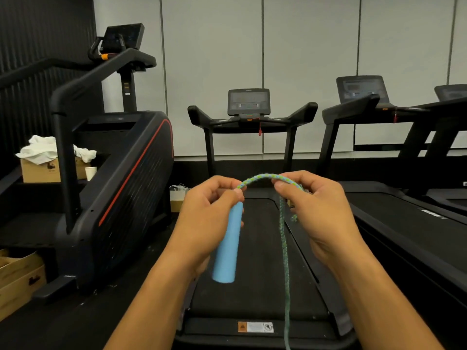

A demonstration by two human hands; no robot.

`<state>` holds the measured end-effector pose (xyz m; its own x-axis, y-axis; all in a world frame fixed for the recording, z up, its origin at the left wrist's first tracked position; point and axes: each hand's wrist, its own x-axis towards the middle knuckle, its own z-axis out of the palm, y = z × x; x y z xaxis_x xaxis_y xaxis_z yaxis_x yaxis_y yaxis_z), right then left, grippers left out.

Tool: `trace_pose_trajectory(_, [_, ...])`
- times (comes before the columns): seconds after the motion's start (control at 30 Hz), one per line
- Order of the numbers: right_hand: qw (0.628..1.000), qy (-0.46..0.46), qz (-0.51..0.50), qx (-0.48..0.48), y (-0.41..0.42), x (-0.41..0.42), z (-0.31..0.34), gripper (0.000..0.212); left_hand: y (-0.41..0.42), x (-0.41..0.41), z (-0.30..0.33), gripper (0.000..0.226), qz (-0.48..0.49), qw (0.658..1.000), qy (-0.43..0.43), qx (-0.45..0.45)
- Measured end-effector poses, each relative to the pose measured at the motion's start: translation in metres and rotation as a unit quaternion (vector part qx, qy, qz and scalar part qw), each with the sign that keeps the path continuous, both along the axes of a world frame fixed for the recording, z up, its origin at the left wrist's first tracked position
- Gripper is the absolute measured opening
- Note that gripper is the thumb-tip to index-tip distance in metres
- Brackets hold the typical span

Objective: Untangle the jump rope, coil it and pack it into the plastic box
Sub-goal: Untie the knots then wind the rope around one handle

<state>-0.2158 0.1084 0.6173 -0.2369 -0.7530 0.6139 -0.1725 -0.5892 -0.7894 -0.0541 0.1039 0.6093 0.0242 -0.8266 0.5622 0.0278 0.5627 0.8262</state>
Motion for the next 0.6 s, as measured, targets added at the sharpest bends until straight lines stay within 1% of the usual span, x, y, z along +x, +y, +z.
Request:
trace_pose_trajectory(0.1, [0.996,0.082,0.007,0.026,0.002,-0.004,0.000,0.010,-0.001,0.000,0.001,0.015,0.017,0.999,0.025,-0.012])
trace_pose_trajectory(0.17, [0.986,0.161,-0.023,0.034,0.000,-0.008,-0.001,0.010,0.001,0.001,0.002,0.013,0.030,0.999,0.014,-0.024])
trace_pose_trajectory(0.2, [0.977,0.205,-0.052,0.037,-0.002,-0.010,-0.001,0.010,0.001,0.002,0.002,0.012,0.042,0.998,-0.004,-0.036])
trace_pose_trajectory(0.27, [0.952,0.285,-0.089,0.066,-0.001,-0.010,-0.001,0.016,0.000,0.004,0.000,0.011,0.078,0.992,-0.069,-0.069])
trace_pose_trajectory(0.33, [0.928,0.343,-0.103,0.105,-0.001,-0.007,-0.005,0.022,0.000,0.002,-0.004,0.008,0.102,0.981,-0.133,-0.099])
trace_pose_trajectory(0.37, [0.920,0.359,-0.112,0.107,-0.002,-0.005,-0.007,0.023,-0.001,0.001,-0.005,0.006,0.105,0.976,-0.156,-0.108])
trace_pose_trajectory(0.43, [0.920,0.369,-0.110,0.079,-0.003,-0.002,-0.008,0.022,0.000,-0.001,-0.008,0.006,0.104,0.969,-0.193,-0.113])
trace_pose_trajectory(0.47, [0.928,0.356,-0.090,0.057,-0.001,0.001,-0.007,0.020,0.000,-0.002,-0.009,0.006,0.103,0.967,-0.203,-0.115])
trace_pose_trajectory(0.53, [0.957,0.288,-0.019,0.036,0.001,0.005,-0.006,0.013,0.000,-0.003,-0.008,0.007,0.103,0.967,-0.201,-0.115])
trace_pose_trajectory(0.6, [0.971,0.229,0.044,0.057,0.002,0.007,-0.005,0.018,0.002,-0.002,-0.006,0.007,0.104,0.970,-0.192,-0.103])
